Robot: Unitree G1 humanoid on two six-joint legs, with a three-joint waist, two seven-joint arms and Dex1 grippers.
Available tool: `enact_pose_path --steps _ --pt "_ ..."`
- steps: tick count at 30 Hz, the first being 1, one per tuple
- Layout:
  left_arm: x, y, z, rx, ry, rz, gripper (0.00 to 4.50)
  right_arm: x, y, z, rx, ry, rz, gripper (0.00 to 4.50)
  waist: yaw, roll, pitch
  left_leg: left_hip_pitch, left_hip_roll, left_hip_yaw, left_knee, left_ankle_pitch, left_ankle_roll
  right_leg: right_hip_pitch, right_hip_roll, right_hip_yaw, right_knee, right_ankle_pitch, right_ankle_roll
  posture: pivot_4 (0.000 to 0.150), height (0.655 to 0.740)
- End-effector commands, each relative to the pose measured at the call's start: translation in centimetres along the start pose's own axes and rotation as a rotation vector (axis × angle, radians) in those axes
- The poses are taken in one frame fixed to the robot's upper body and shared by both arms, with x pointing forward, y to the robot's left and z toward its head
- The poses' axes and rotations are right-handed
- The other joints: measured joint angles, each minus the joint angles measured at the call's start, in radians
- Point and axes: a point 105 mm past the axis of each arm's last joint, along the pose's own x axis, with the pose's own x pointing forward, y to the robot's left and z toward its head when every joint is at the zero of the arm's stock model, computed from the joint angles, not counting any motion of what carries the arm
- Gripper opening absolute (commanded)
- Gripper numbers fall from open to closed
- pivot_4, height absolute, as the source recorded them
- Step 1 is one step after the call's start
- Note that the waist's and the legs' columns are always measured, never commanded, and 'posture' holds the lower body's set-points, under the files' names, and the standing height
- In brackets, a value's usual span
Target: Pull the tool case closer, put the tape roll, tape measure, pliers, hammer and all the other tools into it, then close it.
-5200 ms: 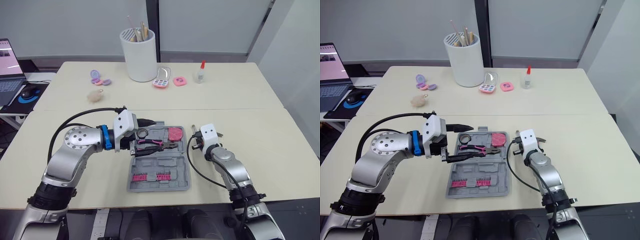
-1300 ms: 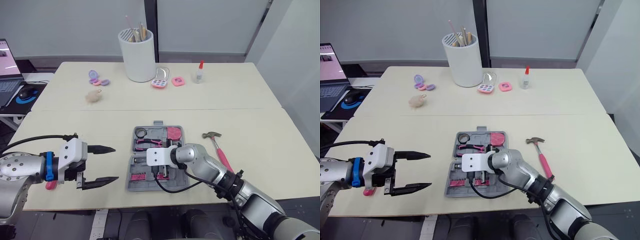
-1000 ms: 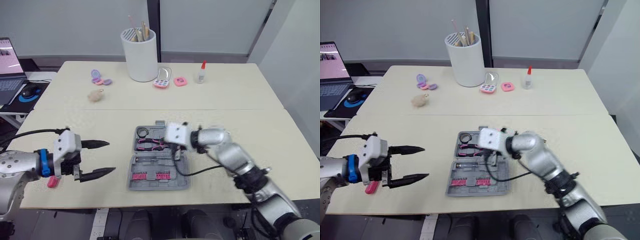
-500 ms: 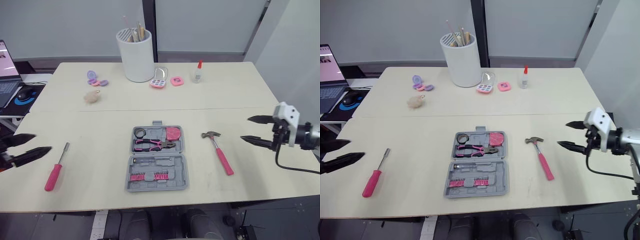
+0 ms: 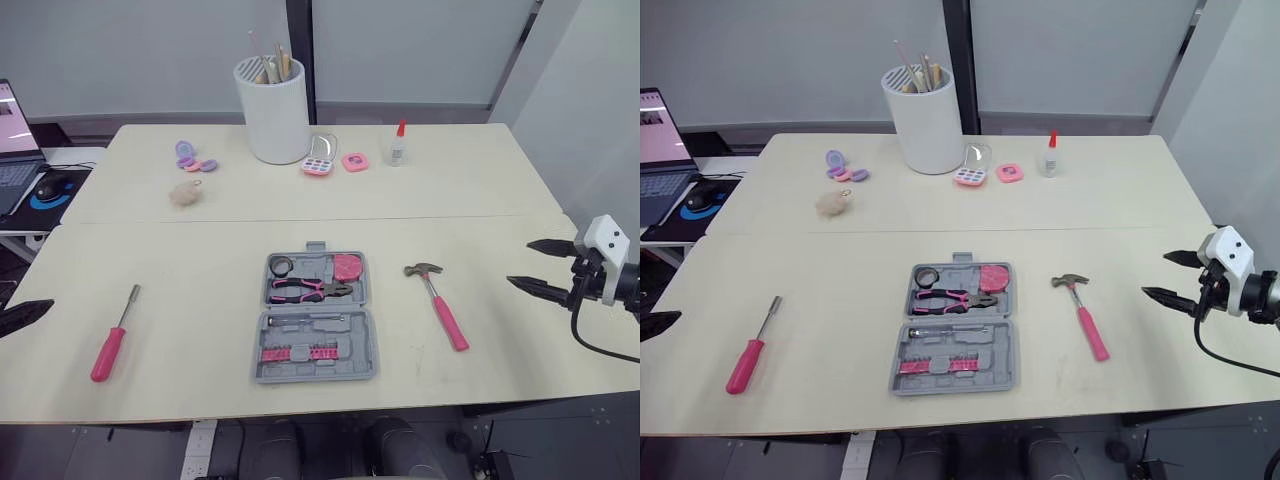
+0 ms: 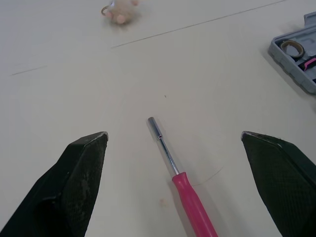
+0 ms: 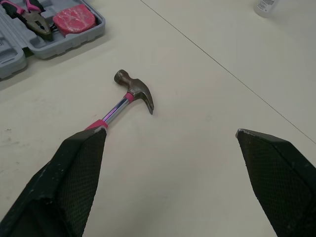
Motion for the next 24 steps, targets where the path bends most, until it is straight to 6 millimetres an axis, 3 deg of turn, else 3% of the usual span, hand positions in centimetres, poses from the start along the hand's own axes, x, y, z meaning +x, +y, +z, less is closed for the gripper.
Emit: enact_pose_path --steps 1,9,14,19,24 --pt "-0.5 0.2 0.6 0.037 0.002 0.011 4.5 -0.6 -0.5 1.0 -0.045 -0.005 -0.018 4.47 0.0 0.0 0.0 0.0 0.0 0.0 0.0 0.0 0.0 0.0 0.0 0.0 0.0 0.0 0.0 0.15 0.74" --pt "-1.3 0.7 -0.2 0.031 0.012 0.035 4.5 -0.1 -0.5 1.5 -0.052 -0.01 -0.023 4.47 0.0 0.0 0.0 0.0 0.0 0.0 0.0 0.0 0.0 0.0 0.0 0.0 0.0 0.0 0.0 0.15 0.74" --pt "-0.5 -0.1 0.4 0.079 -0.006 0.011 4.5 0.2 -0.2 1.6 -0.033 -0.015 -0.034 4.47 0.0 0.0 0.0 0.0 0.0 0.0 0.0 0.0 0.0 0.0 0.0 0.0 0.0 0.0 0.0 0.15 0.74" --pt "1.1 -2.3 2.9 0.144 -0.078 -0.08 4.5 0.3 0.4 1.6 -0.013 -0.01 -0.045 4.47 0.006 0.0 0.0 0.0 0.0 -0.001 0.001 0.0 0.0 0.0 -0.001 0.0 0.001 0.0 0.0 0.15 0.74" --pt "4.0 -6.4 6.6 0.215 -0.17 -0.204 4.5 0.5 0.6 1.9 0.001 -0.021 -0.046 4.47 0.011 0.0 0.0 0.0 -0.001 -0.001 0.001 0.0 0.0 0.001 -0.001 0.0 0.001 0.0 0.0 0.15 0.74"
